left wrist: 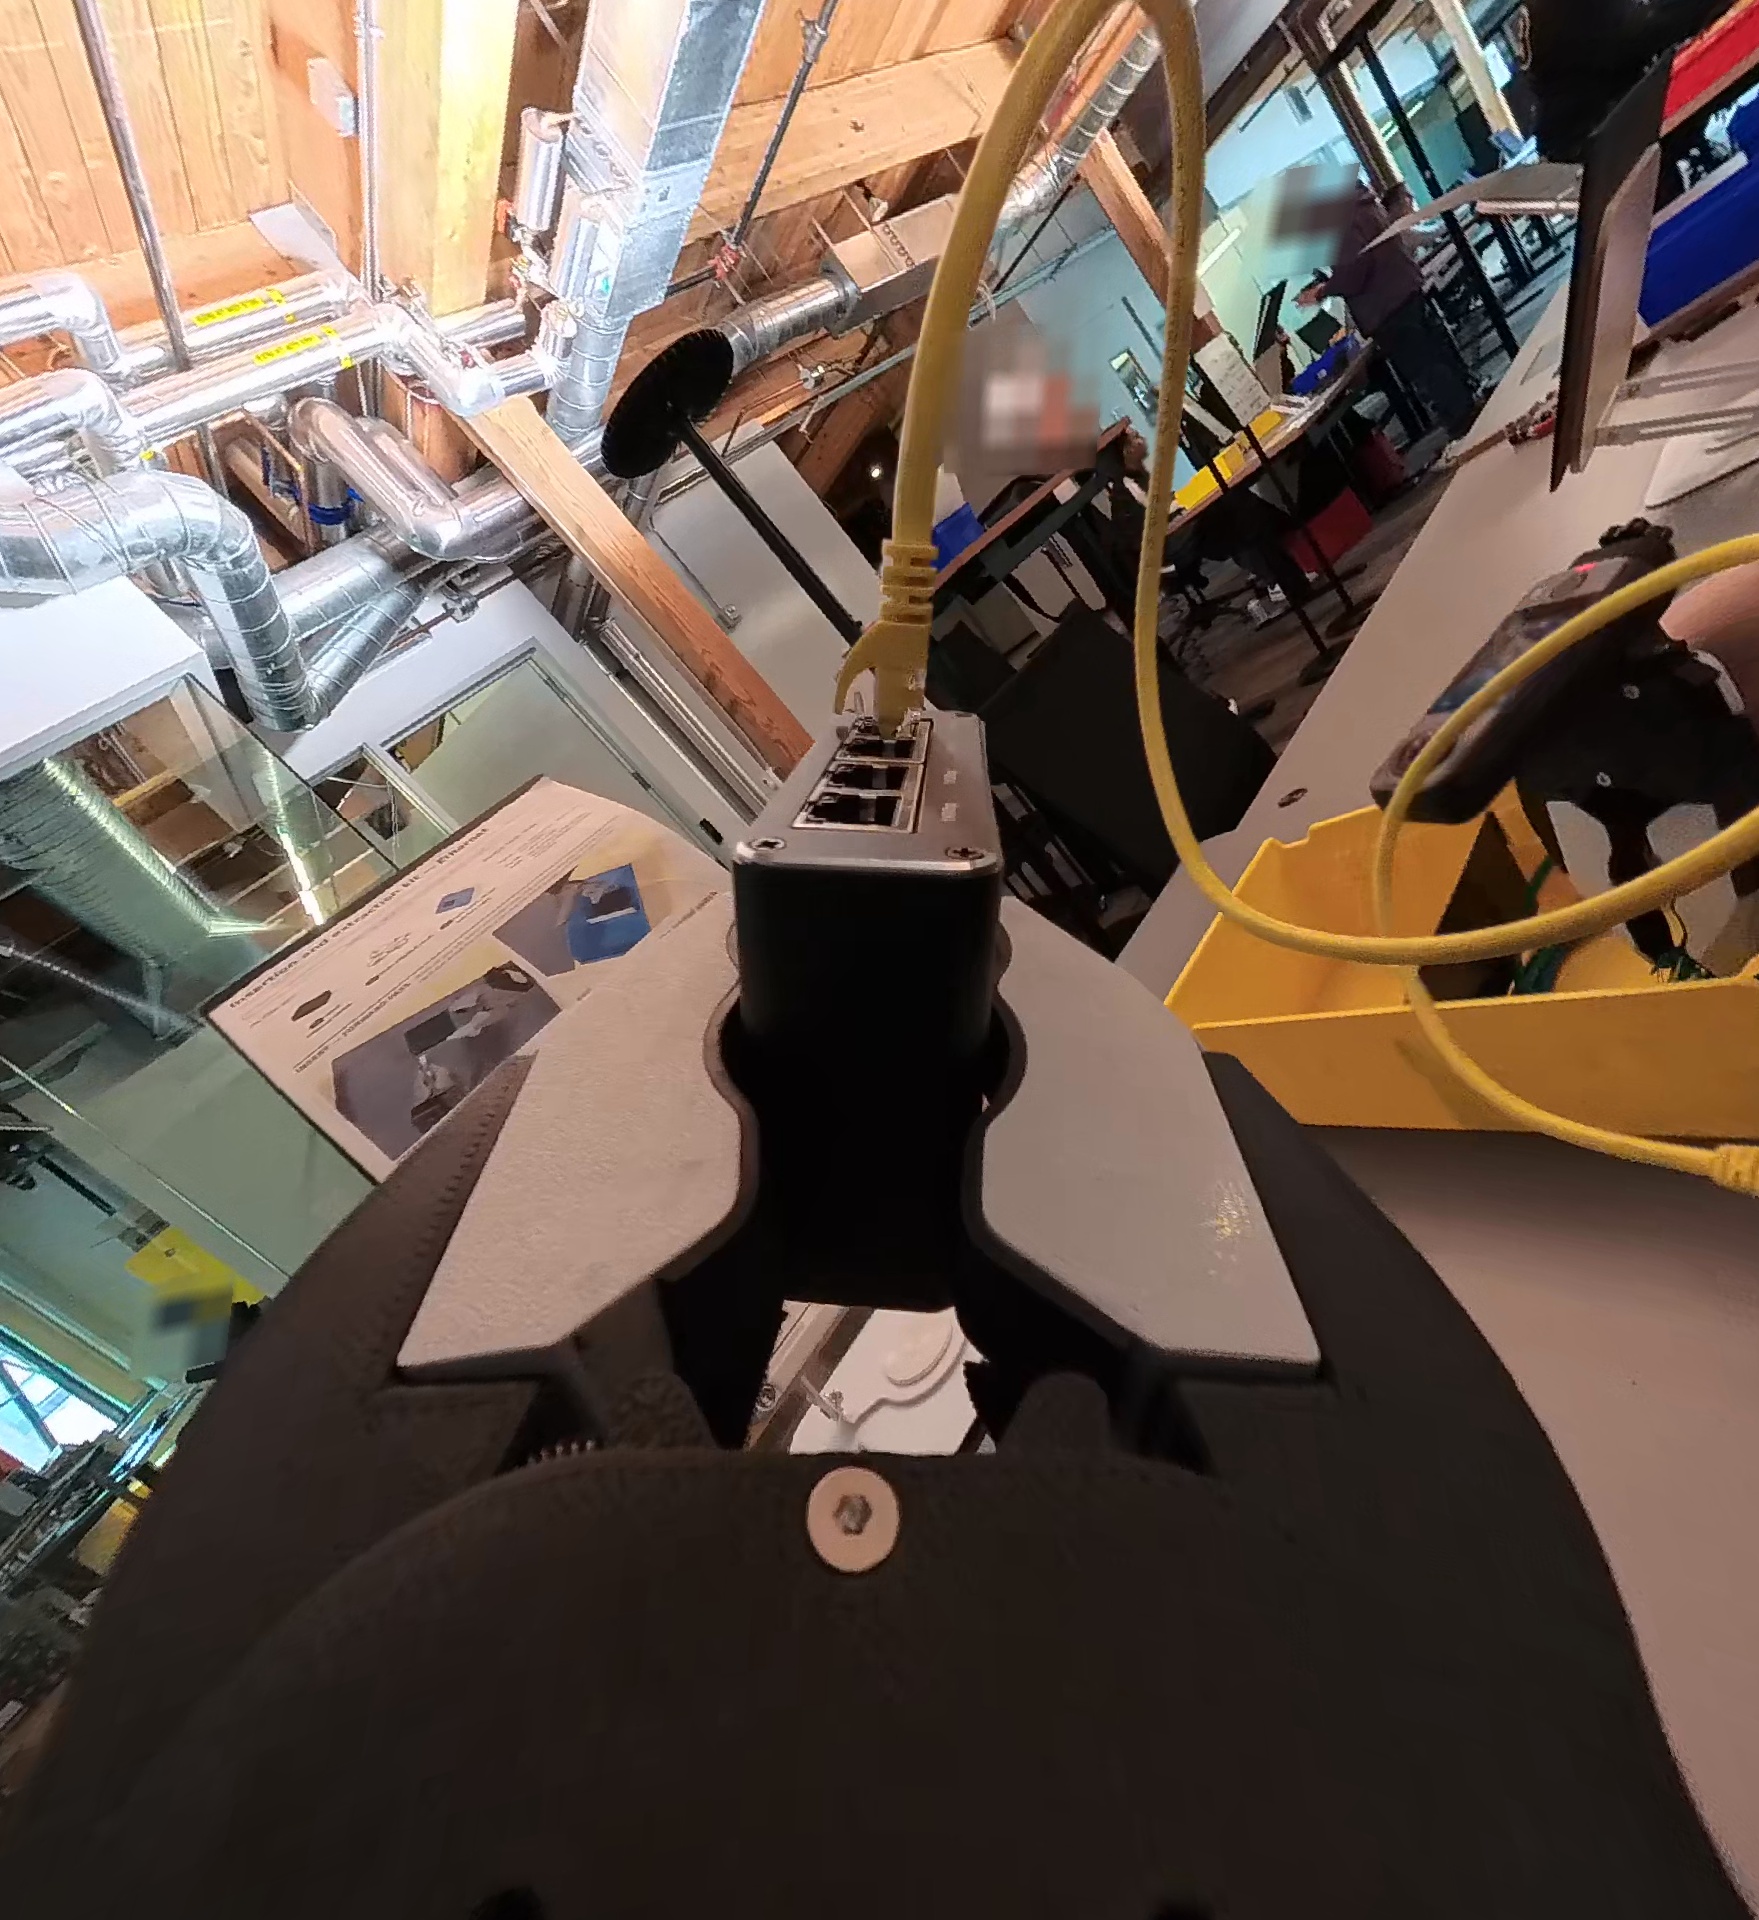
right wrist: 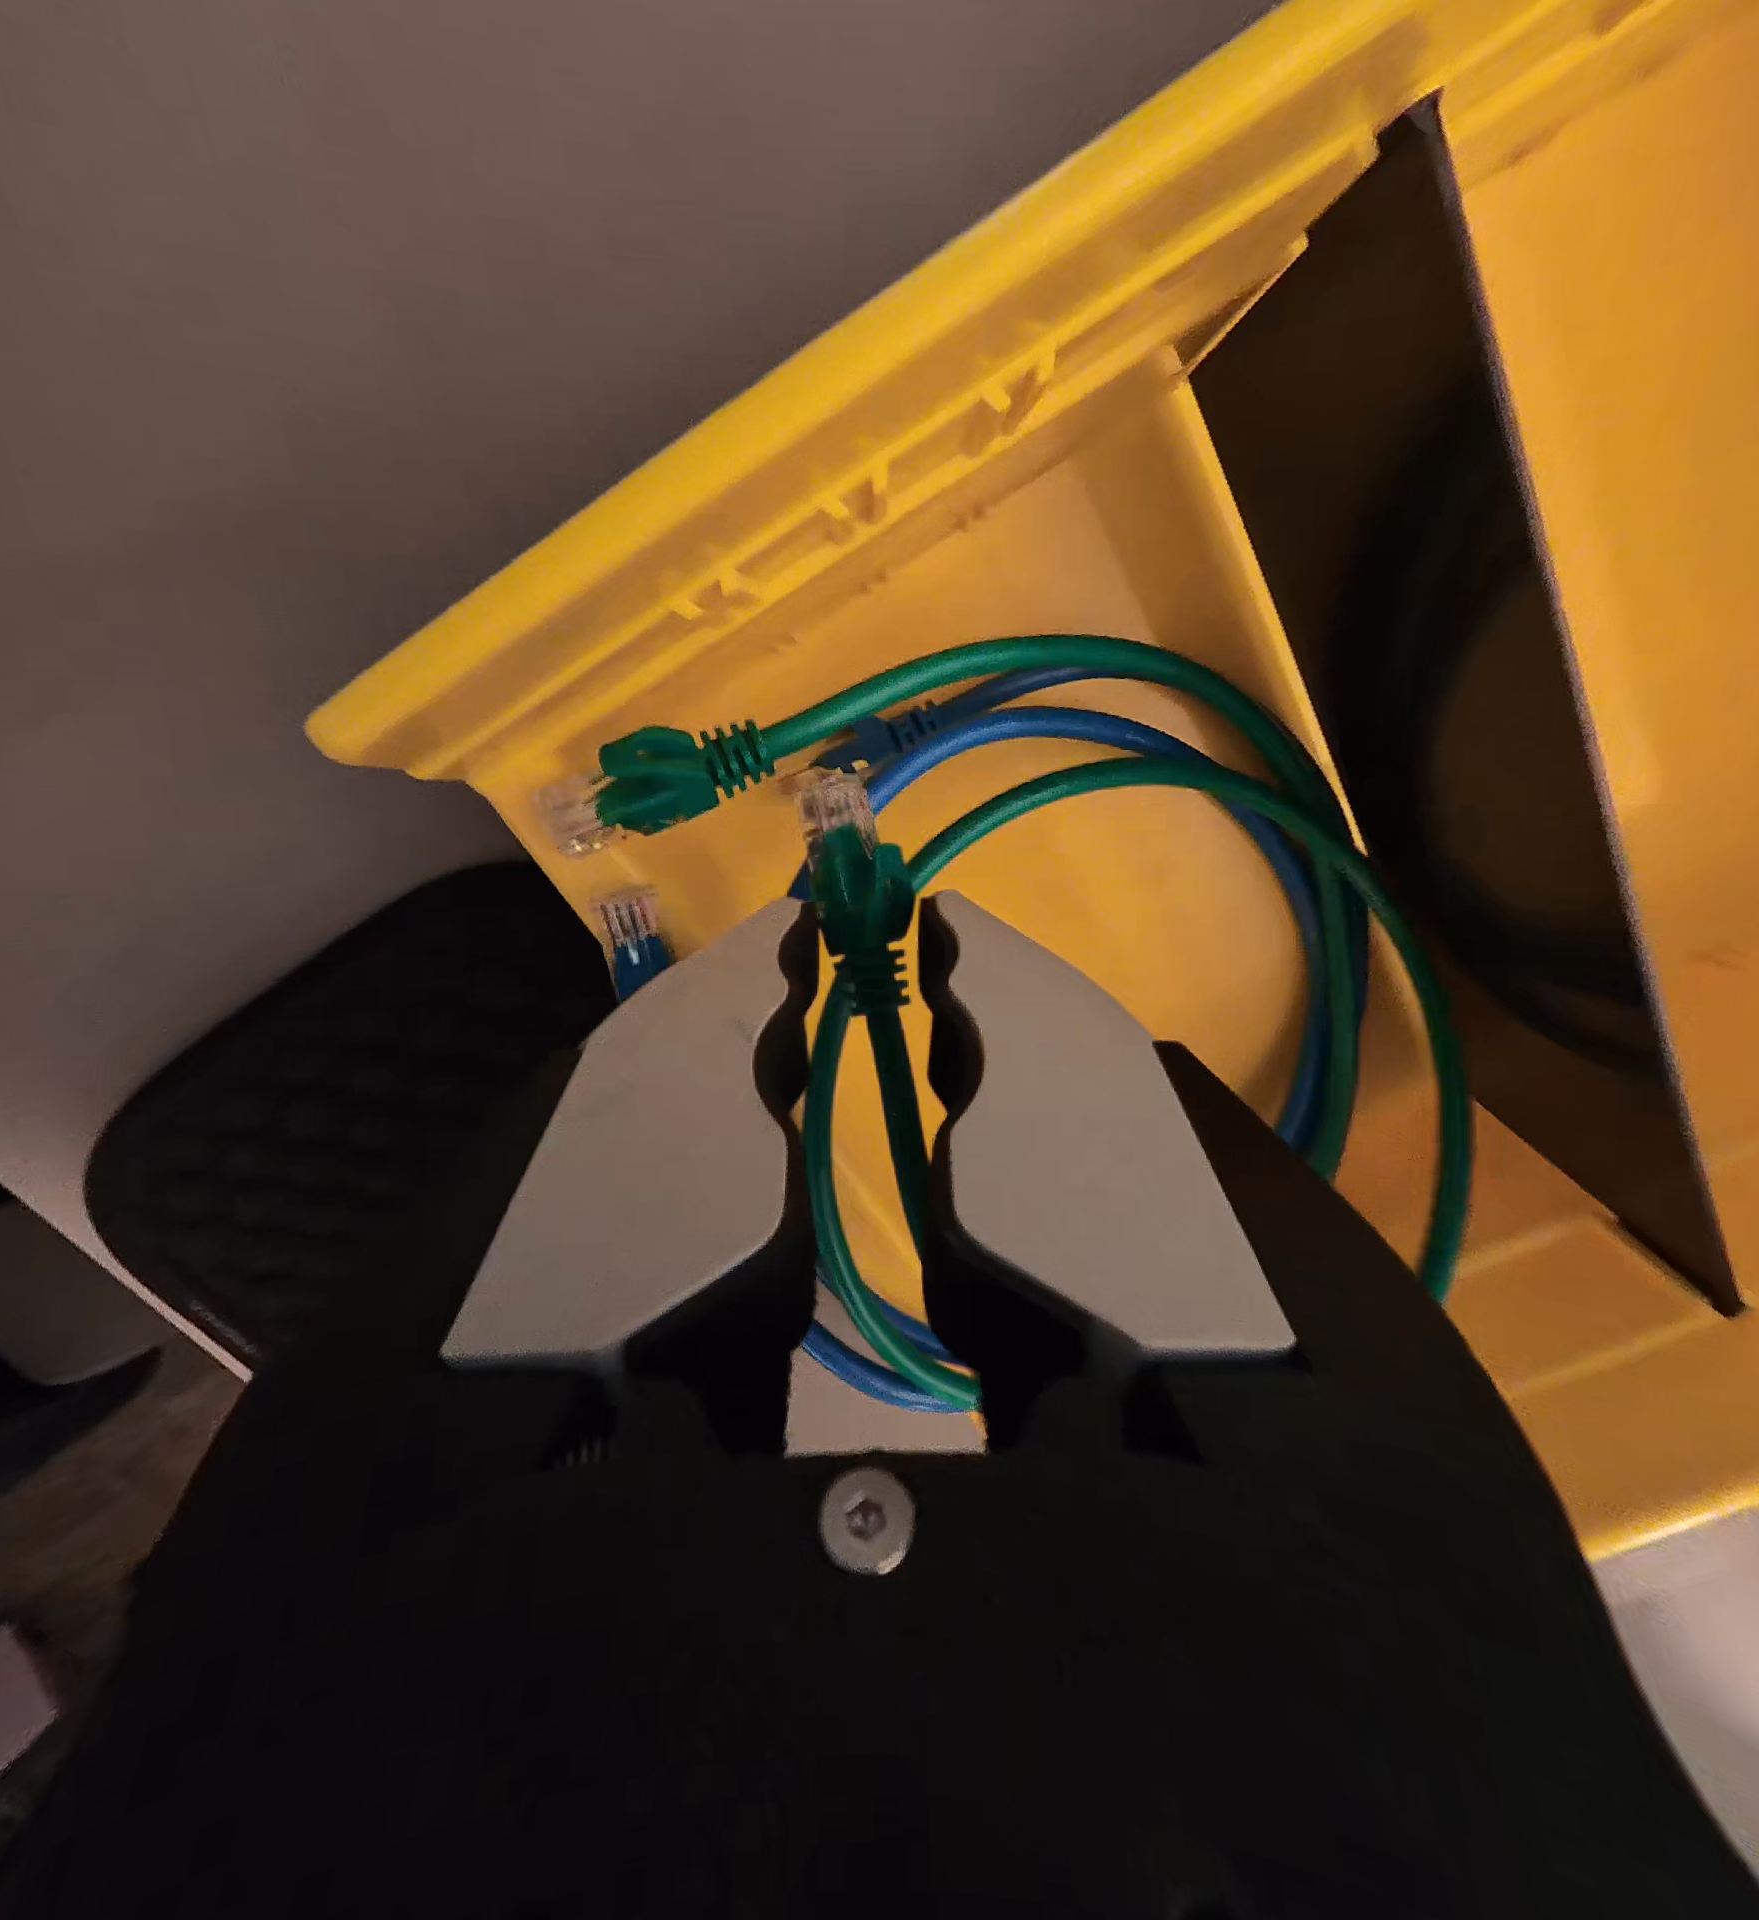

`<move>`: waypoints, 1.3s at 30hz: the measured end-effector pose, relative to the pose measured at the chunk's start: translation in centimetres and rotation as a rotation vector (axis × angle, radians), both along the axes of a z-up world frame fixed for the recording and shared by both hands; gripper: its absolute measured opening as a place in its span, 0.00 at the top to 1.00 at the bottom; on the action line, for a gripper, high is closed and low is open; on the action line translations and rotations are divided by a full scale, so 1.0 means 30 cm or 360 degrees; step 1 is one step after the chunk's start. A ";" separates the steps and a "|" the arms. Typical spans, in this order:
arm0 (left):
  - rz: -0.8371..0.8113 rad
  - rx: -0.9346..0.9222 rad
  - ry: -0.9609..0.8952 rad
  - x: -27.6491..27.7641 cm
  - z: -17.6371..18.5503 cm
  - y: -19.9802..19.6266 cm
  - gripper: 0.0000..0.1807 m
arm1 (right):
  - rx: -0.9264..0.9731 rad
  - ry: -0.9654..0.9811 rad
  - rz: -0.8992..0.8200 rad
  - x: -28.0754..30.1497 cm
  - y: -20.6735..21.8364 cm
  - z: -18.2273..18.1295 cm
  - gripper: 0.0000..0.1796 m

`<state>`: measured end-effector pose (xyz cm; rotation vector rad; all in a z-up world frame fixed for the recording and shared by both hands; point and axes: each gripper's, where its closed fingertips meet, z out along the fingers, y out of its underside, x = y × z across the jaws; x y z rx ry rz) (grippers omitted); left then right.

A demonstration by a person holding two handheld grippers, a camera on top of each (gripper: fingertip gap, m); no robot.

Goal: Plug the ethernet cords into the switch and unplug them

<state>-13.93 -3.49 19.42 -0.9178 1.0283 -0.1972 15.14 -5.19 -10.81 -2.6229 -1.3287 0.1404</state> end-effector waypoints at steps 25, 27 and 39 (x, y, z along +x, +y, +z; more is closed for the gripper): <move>-0.0019 0.0056 0.0211 0.097 -0.096 0.021 0.80 | 0.0514 0.0516 0.0072 -0.055 -0.020 0.338 0.76; -0.0047 0.0079 0.0217 0.108 -0.101 0.013 0.79 | 0.0869 0.0589 0.0184 -0.120 0.009 0.490 0.77; -0.0024 0.0278 0.0304 0.136 -0.111 -0.023 0.80 | 0.2333 0.0512 0.0733 -0.442 -0.231 1.255 0.81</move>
